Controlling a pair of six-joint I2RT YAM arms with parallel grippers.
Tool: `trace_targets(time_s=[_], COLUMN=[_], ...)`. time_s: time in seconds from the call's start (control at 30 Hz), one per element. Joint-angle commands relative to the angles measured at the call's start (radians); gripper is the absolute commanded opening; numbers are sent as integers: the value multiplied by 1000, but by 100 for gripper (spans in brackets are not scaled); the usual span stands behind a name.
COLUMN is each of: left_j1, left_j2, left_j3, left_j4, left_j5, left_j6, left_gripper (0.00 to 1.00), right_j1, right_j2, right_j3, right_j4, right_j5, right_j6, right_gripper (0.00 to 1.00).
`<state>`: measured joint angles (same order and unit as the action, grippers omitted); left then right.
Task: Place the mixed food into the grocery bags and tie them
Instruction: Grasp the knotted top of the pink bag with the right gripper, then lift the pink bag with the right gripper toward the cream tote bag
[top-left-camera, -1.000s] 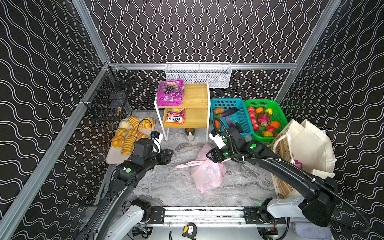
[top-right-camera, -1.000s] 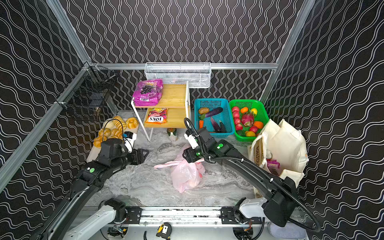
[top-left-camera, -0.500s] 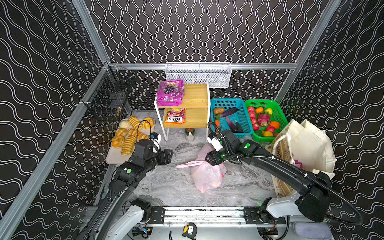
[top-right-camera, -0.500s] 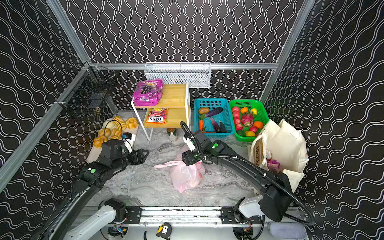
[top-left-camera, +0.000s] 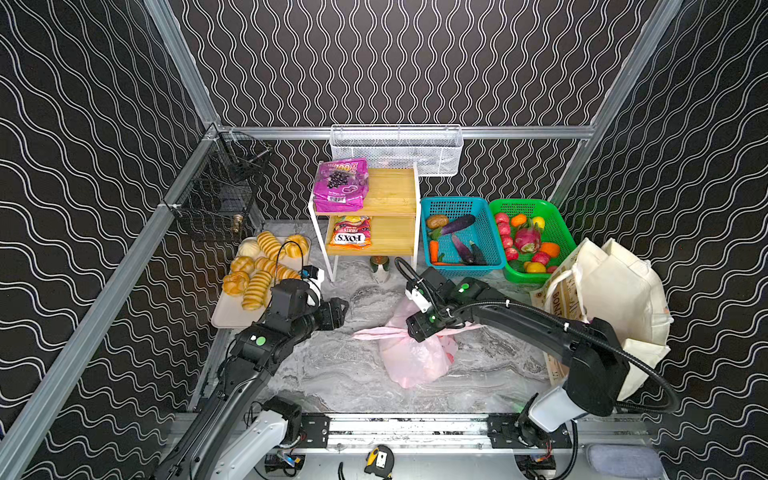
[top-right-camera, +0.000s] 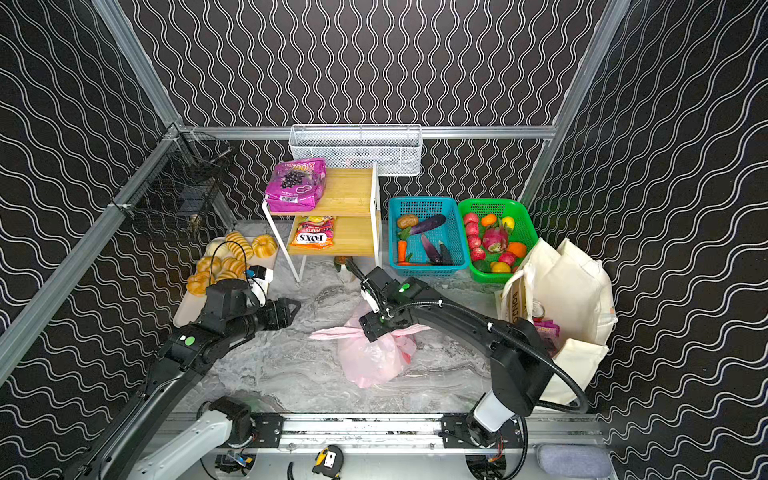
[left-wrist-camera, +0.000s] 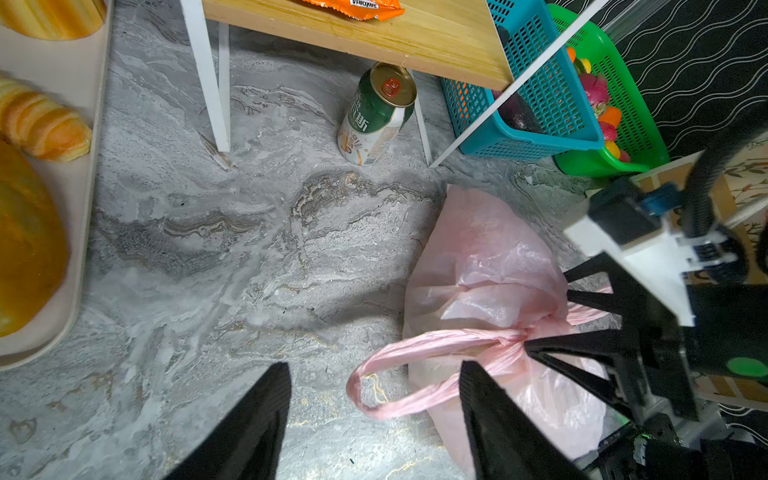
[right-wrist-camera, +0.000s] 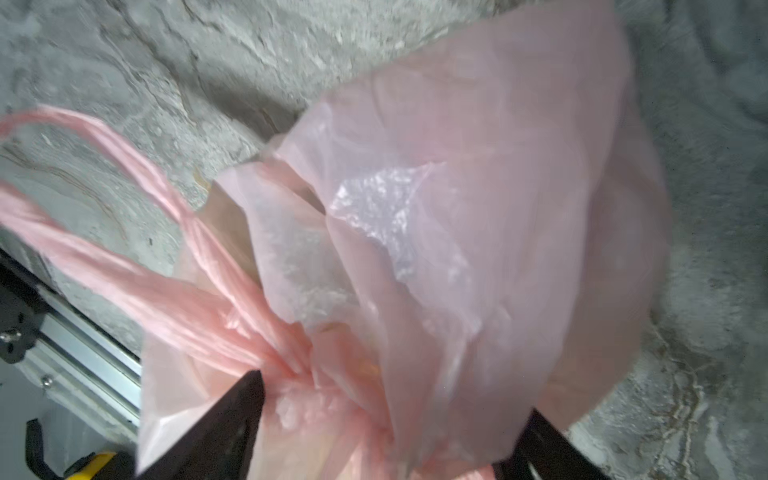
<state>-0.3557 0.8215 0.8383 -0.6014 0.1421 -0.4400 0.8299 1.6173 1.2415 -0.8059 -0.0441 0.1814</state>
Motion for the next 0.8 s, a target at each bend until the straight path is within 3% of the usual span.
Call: trace_targets(time_s=[0.0, 0.07, 0.13, 0.3, 0.53, 0.77], left_j1=[1, 1, 1, 0, 0, 1], left_j2=[10, 9, 6, -4, -10, -39], left_j3=[12, 11, 6, 12, 26, 8], left_j4=[32, 34, 29, 14, 17, 18], left_j5=[22, 30, 33, 15, 10, 3], left_j6=[-3, -8, -14, -30, -46, -72], left_gripper=[68, 68, 68, 68, 68, 67], right_j1=[2, 2, 2, -5, -14, -21], right_j2=[27, 25, 3, -71, -228, -411], right_j3=[-12, -14, -19, -3, 18, -11], right_j4=[-33, -17, 8, 26, 64, 168], right_j5=[11, 10, -2, 23, 219, 384], right_j6=[30, 34, 41, 69, 92, 94], right_gripper=[73, 63, 43, 12, 0, 0])
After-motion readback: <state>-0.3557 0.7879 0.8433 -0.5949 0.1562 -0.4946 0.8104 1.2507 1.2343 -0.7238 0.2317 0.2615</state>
